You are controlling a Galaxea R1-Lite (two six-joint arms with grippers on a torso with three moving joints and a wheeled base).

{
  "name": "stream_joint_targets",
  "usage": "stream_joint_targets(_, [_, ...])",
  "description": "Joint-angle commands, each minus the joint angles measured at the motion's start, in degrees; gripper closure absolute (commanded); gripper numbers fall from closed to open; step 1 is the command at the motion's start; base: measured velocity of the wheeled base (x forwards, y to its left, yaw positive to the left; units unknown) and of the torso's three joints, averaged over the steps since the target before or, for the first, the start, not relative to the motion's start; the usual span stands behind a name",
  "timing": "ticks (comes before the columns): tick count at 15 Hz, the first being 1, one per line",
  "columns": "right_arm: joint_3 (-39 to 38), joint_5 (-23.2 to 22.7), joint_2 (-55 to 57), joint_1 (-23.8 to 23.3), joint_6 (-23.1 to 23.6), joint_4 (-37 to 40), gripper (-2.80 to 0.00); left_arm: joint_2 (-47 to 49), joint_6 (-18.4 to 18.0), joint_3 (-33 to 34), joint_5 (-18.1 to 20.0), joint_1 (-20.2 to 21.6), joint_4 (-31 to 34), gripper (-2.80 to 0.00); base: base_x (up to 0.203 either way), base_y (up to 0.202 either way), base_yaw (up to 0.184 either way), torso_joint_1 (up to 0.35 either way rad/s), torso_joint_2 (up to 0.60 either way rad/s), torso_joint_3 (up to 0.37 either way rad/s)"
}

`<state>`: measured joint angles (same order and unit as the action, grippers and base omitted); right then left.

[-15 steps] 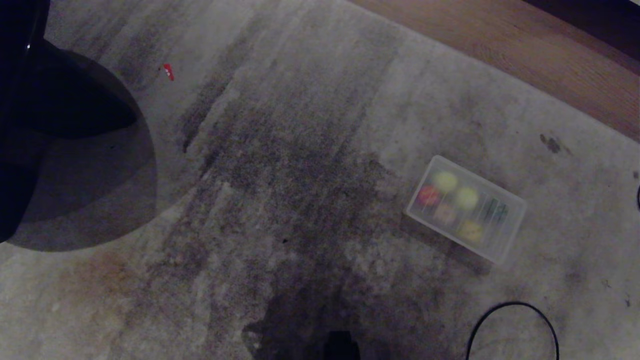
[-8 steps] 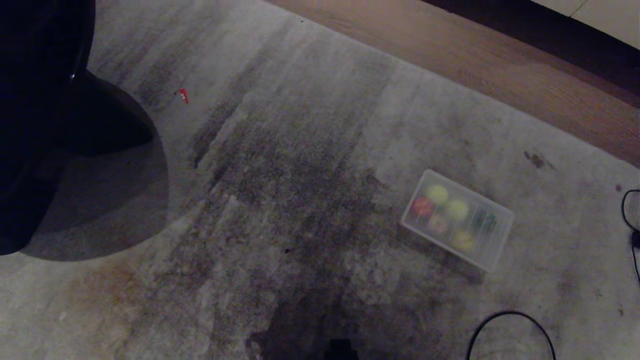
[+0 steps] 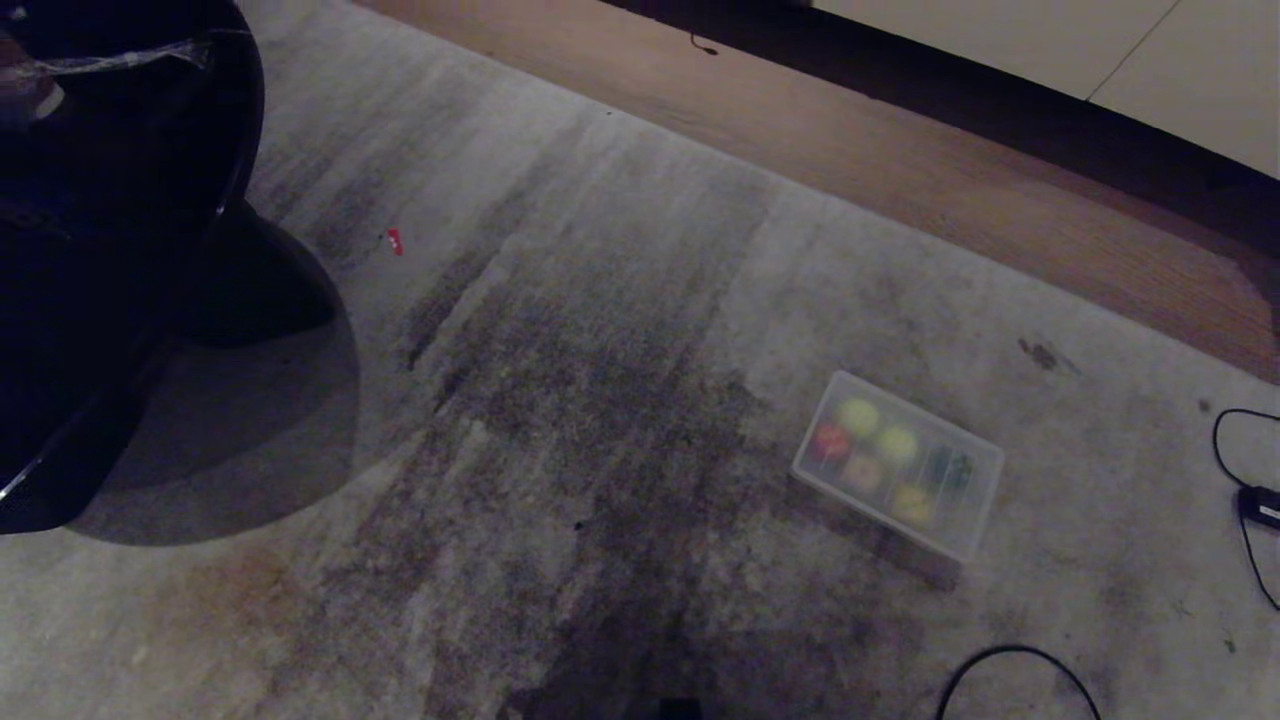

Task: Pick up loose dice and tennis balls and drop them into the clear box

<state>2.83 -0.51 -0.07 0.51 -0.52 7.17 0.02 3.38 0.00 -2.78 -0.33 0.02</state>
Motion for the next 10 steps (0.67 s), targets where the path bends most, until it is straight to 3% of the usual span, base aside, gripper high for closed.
stream_joint_targets(1, [0.0,0.0,0.2,0.0,0.0,0.0,0.0,0.1,0.0,0.1,0.0,0.0,0.0,0.0,0.0,0.0,0.0,0.001,0.0,0.207])
stream_joint_targets(10, [0.0,0.0,0.2,0.0,0.0,0.0,0.0,0.1,0.0,0.1,0.0,0.0,0.0,0.0,0.0,0.0,0.0,0.002,0.0,0.203])
